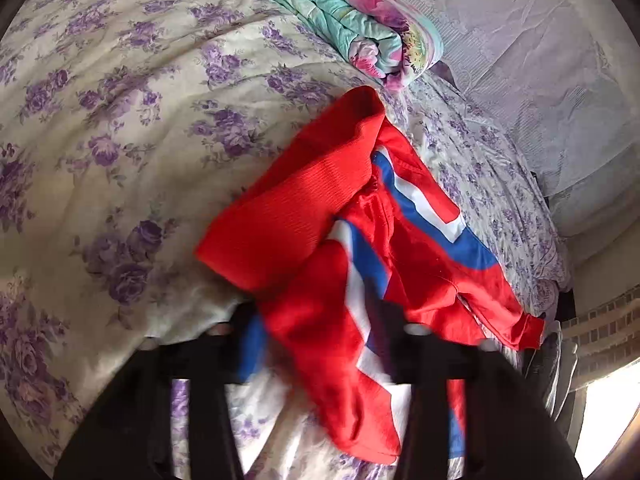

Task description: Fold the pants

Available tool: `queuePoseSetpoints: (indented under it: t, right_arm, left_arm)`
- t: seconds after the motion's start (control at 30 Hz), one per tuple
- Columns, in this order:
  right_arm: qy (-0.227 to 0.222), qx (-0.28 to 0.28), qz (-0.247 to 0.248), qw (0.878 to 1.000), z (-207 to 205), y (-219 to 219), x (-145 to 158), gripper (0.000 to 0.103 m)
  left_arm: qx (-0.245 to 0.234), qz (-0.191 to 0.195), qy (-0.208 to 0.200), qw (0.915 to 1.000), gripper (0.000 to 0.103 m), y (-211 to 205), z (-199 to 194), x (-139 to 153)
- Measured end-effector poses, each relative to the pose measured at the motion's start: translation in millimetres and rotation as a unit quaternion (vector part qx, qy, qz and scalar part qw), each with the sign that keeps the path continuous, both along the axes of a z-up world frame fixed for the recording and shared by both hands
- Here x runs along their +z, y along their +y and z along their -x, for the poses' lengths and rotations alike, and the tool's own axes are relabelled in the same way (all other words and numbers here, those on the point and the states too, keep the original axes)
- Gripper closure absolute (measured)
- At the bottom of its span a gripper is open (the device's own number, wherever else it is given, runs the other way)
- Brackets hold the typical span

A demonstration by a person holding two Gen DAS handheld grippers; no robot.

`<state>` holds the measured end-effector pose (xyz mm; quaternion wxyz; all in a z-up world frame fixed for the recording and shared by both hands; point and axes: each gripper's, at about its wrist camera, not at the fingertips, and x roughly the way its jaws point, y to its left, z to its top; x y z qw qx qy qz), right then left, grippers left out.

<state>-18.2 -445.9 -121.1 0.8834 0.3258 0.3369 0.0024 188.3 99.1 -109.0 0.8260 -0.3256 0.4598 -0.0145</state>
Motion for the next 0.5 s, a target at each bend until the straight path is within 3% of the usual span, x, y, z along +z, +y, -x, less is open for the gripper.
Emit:
queuePoseSetpoints:
  t: [0.1, 0.13, 0.2, 0.23, 0.4, 0.5]
  right_arm:
    - [-0.004, -0.022, -0.014, 1.0, -9.6, -9.8, -4.3, 0.054]
    - [-0.003, -0.028, -0.013, 1.0, -13.6, -12.2, -5.3, 0.06]
    - [-0.008, -0.028, -0.013, 0.999, -24.0, -17.3, -8.0, 0.084]
    - [-0.03, -0.027, -0.026, 0.999, -24.3, -20.2, -5.4, 0.087]
    - [-0.128, 0.0, -0.006, 0.992, -9.9, -17.4, 53.6, 0.088]
    - [-0.119, 0.007, 0.033, 0.992, 13.2, -9.8, 67.0, 0.088]
  left_arm:
    - [0.007, 0.006, -0.003, 1.0, 0.077, 8.8, 5.3, -5.0]
    - [0.006, -0.003, -0.005, 1.0, 0.077, 8.3, 5.8, -5.0]
    - [0.006, -0.011, -0.008, 0.9999, 0.077, 7.6, 7.6, -3.1]
    - [0.004, -0.015, -0.012, 0.9998, 0.078, 8.4, 8.8, -0.1]
    - [0.003, -0.039, -0.066, 0.9971, 0.083, 23.4, 32.2, 51.6]
    - [0.009, -0.067, -0.068, 0.9953, 0.083, 31.6, 55.7, 65.5]
